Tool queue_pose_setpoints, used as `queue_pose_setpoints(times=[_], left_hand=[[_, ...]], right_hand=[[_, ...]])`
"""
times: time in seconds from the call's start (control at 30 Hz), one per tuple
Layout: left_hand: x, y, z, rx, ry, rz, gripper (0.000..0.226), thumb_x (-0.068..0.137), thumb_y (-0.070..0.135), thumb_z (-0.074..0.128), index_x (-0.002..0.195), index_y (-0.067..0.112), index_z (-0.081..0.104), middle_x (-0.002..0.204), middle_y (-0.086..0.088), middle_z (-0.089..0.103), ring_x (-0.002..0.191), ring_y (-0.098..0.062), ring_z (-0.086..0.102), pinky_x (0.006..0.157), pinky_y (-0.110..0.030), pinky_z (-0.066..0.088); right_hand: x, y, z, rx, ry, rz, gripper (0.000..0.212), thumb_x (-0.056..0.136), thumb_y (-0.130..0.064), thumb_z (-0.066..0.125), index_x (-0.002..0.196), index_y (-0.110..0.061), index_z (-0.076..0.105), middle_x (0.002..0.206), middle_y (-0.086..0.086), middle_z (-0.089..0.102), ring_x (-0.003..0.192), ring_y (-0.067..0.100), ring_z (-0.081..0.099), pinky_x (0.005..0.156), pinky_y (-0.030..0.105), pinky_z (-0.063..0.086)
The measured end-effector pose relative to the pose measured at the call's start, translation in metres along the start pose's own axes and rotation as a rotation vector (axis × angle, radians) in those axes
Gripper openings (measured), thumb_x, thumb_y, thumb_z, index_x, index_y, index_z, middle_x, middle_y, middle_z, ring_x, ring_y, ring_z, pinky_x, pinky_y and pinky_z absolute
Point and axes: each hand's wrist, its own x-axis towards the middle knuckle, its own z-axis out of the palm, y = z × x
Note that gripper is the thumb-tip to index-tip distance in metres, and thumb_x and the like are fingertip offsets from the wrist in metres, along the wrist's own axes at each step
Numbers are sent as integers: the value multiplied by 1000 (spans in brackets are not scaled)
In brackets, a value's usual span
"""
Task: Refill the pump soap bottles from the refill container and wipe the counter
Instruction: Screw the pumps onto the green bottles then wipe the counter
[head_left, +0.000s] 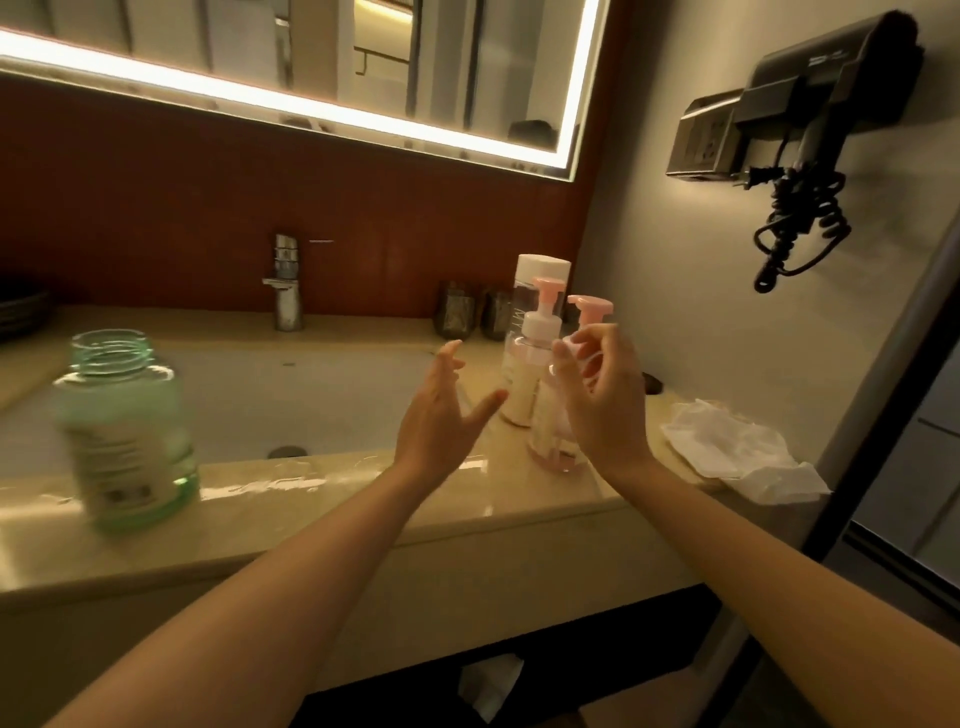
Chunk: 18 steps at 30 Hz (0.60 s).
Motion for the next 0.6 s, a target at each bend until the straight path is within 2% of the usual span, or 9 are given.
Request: queue_pose_setpoints(times=[0.17, 0.33, 0.47, 0.6], left_hand=[[-20, -18, -71, 24, 129, -33, 51, 86, 36, 60, 128, 13, 42, 110, -8, 62, 95, -16, 60, 81, -34, 53], [-65, -29, -127, 29, 223, -25, 25, 87, 21, 62, 110, 13, 55, 86, -2, 66, 74, -10, 64, 65, -14, 52], [-92, -49, -174, 96, 309, -53, 11, 88, 22, 61, 97, 18, 57, 80, 1, 65, 70, -9, 64, 64, -21, 55], [-113, -66, -225, 158, 408, -101, 6, 87, 23, 61, 91, 21, 57, 82, 2, 66, 72, -12, 65, 65, -27, 56]], right_hand=[[-23, -48, 49, 117, -178, -32, 24, 92, -34, 52, 104, -13, 53, 94, -2, 56, 79, 8, 53, 69, 9, 44], [-50, -83, 95, 201, -412, 41, 18, 93, -33, 50, 102, -18, 51, 92, -2, 55, 77, 8, 53, 63, 10, 43], [-79, -117, 131, 248, -582, 25, 27, 92, -33, 51, 110, -13, 53, 98, 0, 57, 82, 7, 53, 68, 14, 45], [-91, -154, 152, 353, -586, 46, 34, 91, -35, 53, 115, -11, 52, 91, -1, 56, 80, 10, 55, 64, 15, 44]])
